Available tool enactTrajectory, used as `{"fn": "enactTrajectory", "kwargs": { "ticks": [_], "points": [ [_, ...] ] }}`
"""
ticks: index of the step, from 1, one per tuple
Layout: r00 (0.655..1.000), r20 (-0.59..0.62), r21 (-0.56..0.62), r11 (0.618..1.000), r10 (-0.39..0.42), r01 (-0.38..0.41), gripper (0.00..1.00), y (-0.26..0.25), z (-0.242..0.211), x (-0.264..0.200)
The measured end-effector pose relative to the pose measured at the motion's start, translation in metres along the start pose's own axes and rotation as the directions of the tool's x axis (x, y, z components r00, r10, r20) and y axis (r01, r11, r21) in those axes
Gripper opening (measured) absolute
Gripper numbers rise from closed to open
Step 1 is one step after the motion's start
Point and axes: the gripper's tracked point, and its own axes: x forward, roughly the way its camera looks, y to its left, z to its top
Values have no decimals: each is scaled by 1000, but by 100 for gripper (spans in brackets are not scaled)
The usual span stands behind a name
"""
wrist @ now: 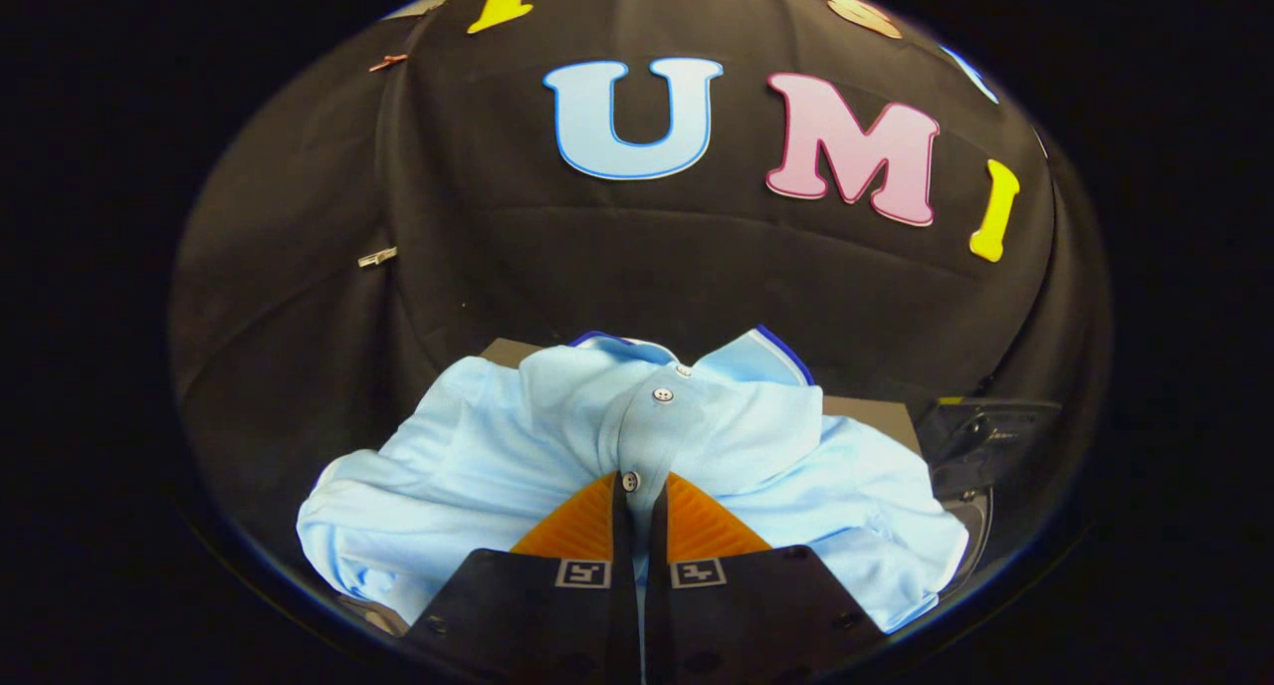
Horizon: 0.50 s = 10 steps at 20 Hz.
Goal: Put the clothes into the washing machine and then close the washing machine lid.
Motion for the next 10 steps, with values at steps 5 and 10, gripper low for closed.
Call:
{"fn": "enactTrajectory", "kwargs": {
  "ticks": [5, 10],
  "points": [
    [998, 51, 47, 998, 35, -37, 7, -10, 9, -12],
    [992, 60, 84, 989, 114, -119, 7, -15, 14, -23]
  ]
}}
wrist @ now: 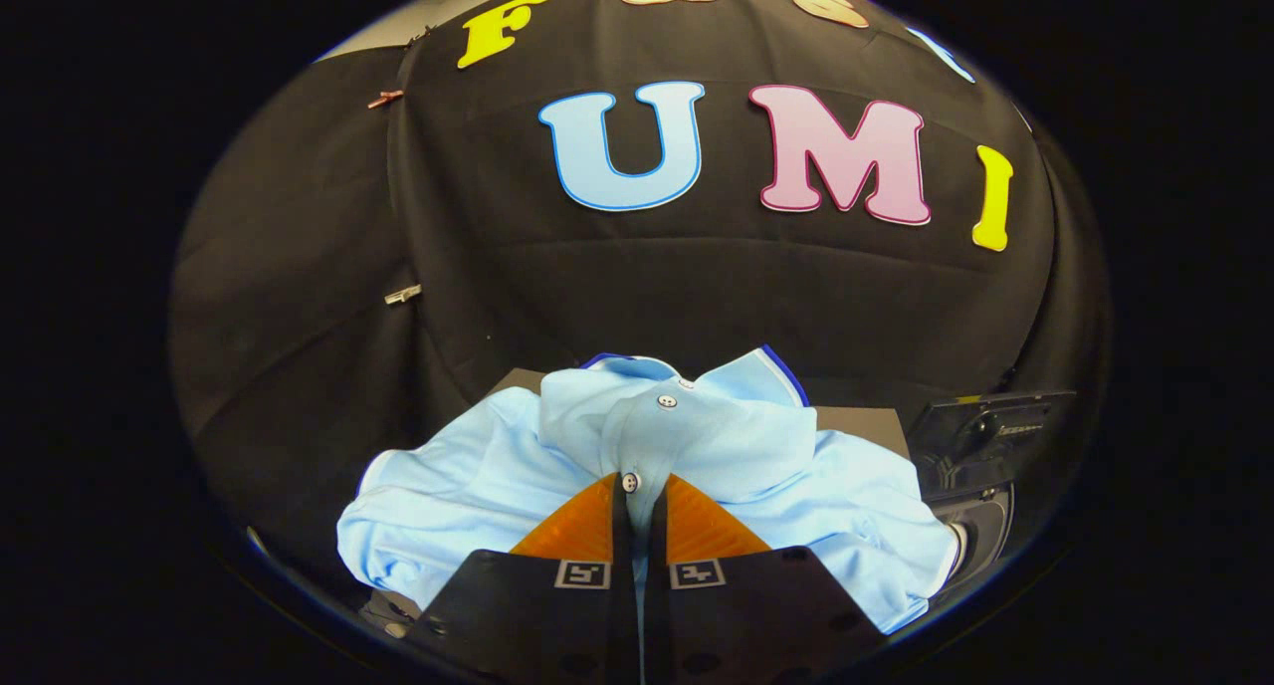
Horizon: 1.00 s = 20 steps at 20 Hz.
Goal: Put the clothes into the washing machine and then close the washing machine lid.
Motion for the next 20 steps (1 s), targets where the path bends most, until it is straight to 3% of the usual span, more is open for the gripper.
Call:
{"fn": "enactTrajectory", "kwargs": {
  "ticks": [8, 13, 20],
  "points": [
    [987, 32, -72, 985, 158, -156, 7, -16, 16, -41],
    [982, 54, -105, 979, 182, -176, 7, -54, 24, -58],
    [982, 84, -76, 983, 171, -165, 7, -145, 27, -86]
  ]
}}
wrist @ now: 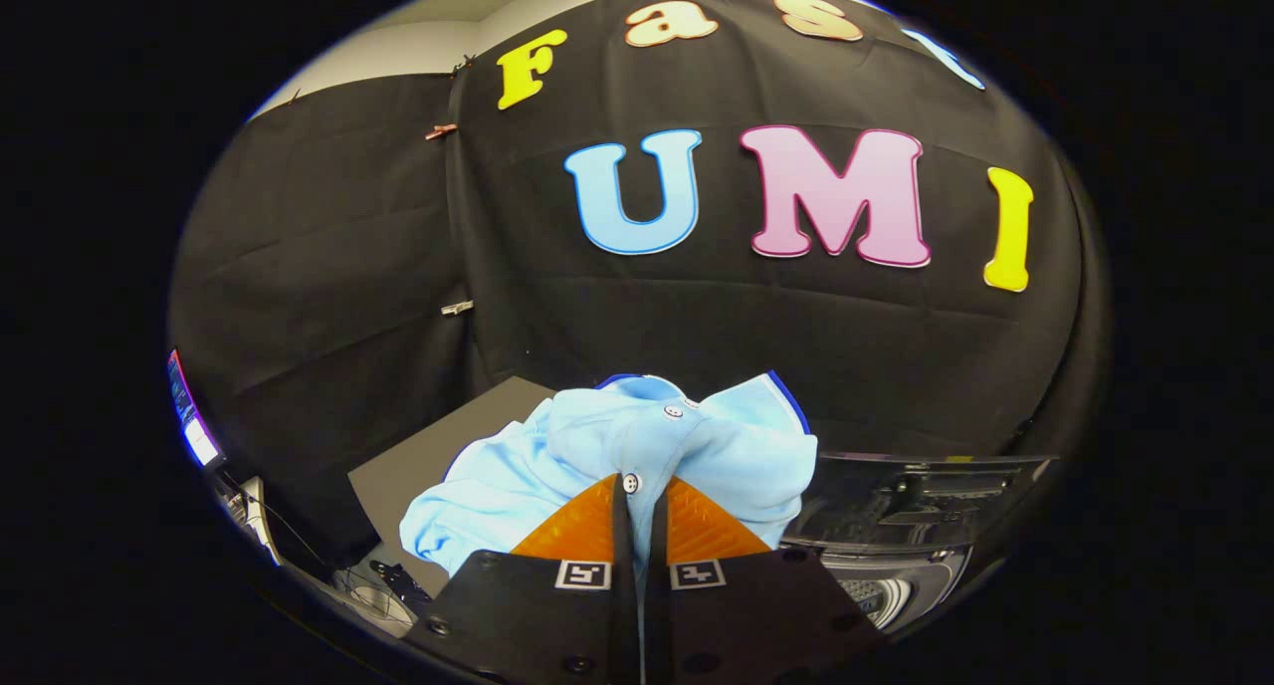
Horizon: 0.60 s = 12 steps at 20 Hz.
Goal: Put the clothes into the washing machine and then close the washing machine lid.
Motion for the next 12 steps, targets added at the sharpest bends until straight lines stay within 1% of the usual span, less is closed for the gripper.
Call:
{"fn": "enactTrajectory", "kwargs": {
  "ticks": [5, 12],
  "points": [
    [1000, 6, 32, 999, -31, 31, 7, -73, -6, -29],
    [999, -5, 52, 998, -43, 43, 7, -158, -23, -58]
  ]
}}
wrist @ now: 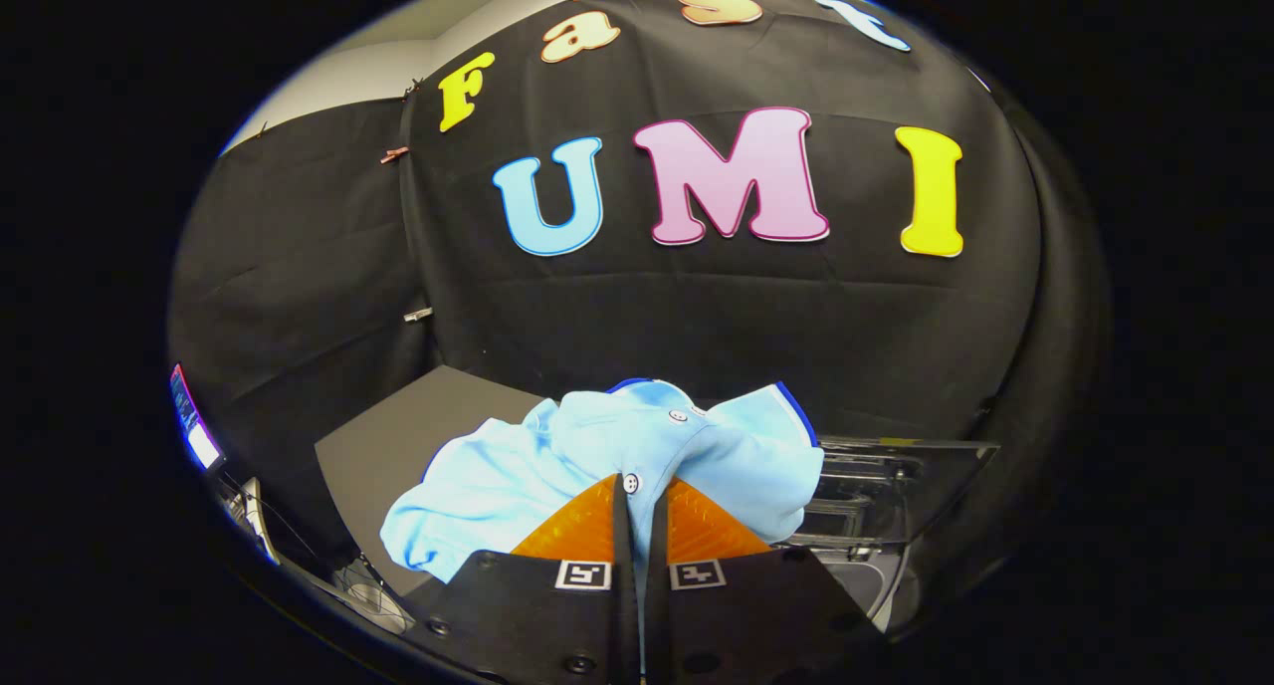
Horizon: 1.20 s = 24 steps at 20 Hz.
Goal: Put the clothes into the washing machine and then close the washing machine lid.
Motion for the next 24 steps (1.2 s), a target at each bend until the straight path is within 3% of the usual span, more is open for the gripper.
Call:
{"fn": "enactTrajectory", "kwargs": {
  "ticks": [7, 14, 24],
  "points": [
    [999, -23, 19, 999, -44, 44, 7, -55, -22, -9],
    [988, -111, 48, 993, -104, 110, 7, -96, -76, 5],
    [926, -329, 92, 969, -187, 229, 7, -118, -190, 39]
  ]
}}
